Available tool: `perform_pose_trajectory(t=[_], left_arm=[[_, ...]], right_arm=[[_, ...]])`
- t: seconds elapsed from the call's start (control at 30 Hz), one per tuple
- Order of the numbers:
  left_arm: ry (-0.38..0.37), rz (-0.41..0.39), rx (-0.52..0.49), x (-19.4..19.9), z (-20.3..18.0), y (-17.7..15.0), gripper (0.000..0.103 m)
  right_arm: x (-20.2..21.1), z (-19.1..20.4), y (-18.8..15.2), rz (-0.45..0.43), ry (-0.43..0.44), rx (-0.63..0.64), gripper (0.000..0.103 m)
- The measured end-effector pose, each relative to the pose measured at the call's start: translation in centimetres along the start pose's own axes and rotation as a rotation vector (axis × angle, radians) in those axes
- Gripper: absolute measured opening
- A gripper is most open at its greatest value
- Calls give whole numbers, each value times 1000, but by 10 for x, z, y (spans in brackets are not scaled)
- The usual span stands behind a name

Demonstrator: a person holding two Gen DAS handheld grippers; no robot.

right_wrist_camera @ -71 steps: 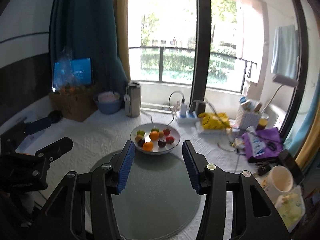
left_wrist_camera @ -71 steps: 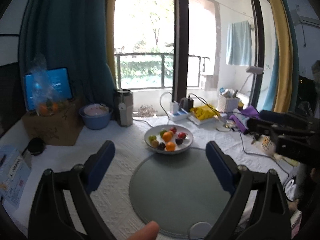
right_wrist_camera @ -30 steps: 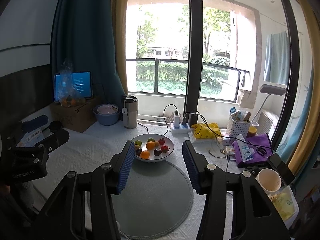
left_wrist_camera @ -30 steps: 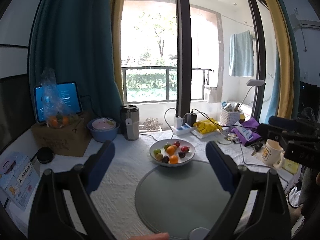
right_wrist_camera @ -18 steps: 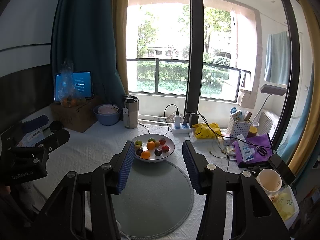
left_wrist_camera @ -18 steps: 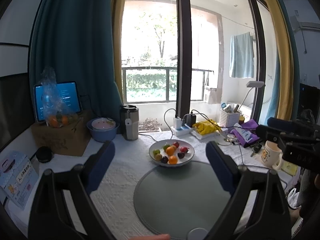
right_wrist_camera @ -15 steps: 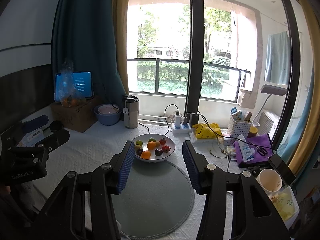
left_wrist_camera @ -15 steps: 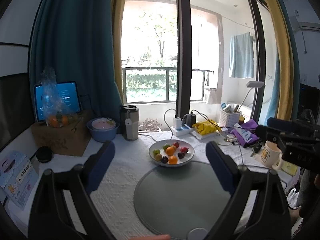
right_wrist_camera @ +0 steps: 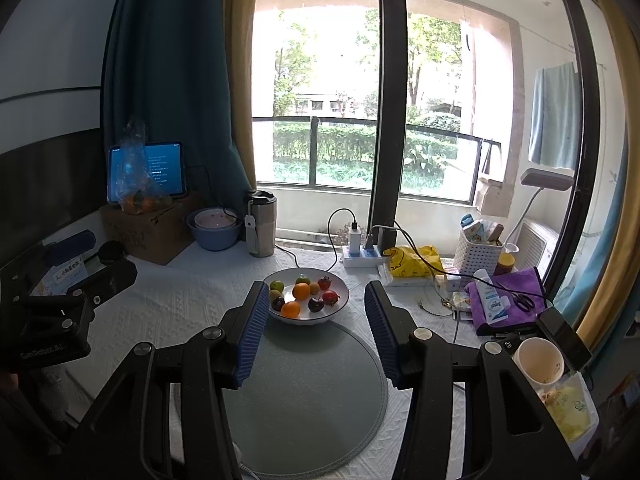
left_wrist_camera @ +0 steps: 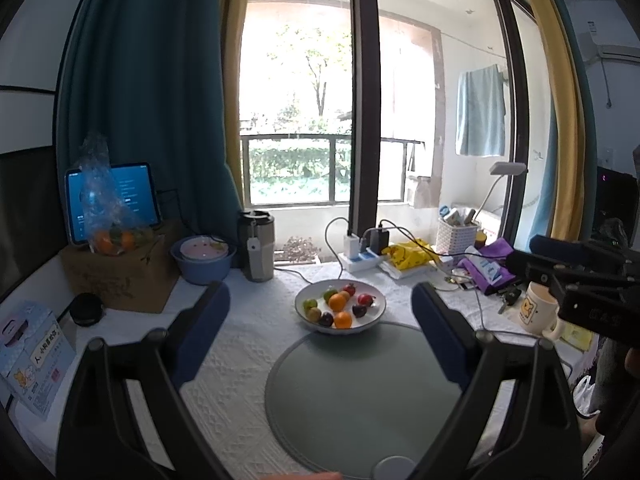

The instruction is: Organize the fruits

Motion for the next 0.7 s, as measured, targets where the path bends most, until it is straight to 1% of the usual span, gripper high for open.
perform_pose_trajectory(t=[0.7], left_arm=[[-10,5,0,-2,-1,-1,93]], right_arm=[[-1,0,1,0,2,0,52]])
Point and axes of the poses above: each gripper's, at about its wrist camera, not at the fingertips, and x roughly against the way its jaws point, z to its left, y to its top, the point moved 10 cm from there along -x, roughly the way its jaws point, and after that the axes turned 10 degrees about x, right-handed, at the moved point
